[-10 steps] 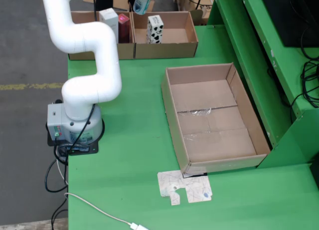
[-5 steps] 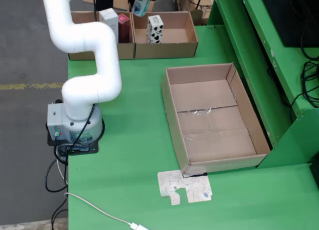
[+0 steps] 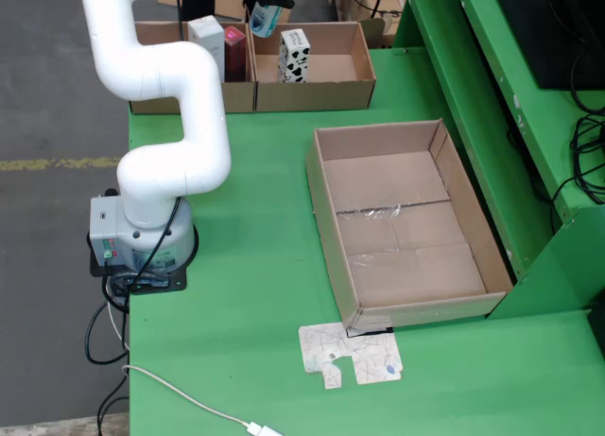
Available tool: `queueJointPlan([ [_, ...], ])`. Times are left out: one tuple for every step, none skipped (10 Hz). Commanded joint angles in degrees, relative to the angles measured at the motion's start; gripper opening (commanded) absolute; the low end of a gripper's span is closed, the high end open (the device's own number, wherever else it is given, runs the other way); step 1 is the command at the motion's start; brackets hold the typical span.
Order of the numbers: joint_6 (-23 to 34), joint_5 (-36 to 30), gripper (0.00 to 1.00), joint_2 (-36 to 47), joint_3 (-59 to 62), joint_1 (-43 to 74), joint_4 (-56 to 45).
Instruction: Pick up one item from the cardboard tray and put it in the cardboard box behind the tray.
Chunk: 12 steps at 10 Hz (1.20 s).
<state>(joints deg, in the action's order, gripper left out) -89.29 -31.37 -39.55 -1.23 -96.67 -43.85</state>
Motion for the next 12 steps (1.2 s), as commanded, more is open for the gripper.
queueJointPlan([
  [-1.9,0.5,0.00,0.3,1.2,-0.2,0.3],
  [-3.2,0.4,0.00,-0.1,1.2,-0.5,-0.3],
  [-4.0,0.1,0.00,-0.7,1.2,-0.8,-0.5],
  [-4.0,0.1,0.00,-0.7,1.2,-0.8,-0.5],
  [-5.2,0.1,0.00,-0.8,1.2,-1.3,-1.4],
  [-5.6,0.1,0.00,-1.6,1.2,-1.6,-0.9],
  [-6.1,0.2,0.00,-2.0,1.2,-2.0,-0.9],
  [-6.4,0.5,0.00,-2.3,1.2,-2.5,-0.7],
  [-6.7,0.4,0.00,-2.5,1.2,-2.7,-0.5],
  [-5.8,0.6,0.00,-3.3,1.2,-2.5,1.4],
  [-5.8,0.6,0.00,-3.3,1.2,-2.5,1.4],
  [-5.1,0.8,0.00,-4.2,1.2,-3.0,3.5],
])
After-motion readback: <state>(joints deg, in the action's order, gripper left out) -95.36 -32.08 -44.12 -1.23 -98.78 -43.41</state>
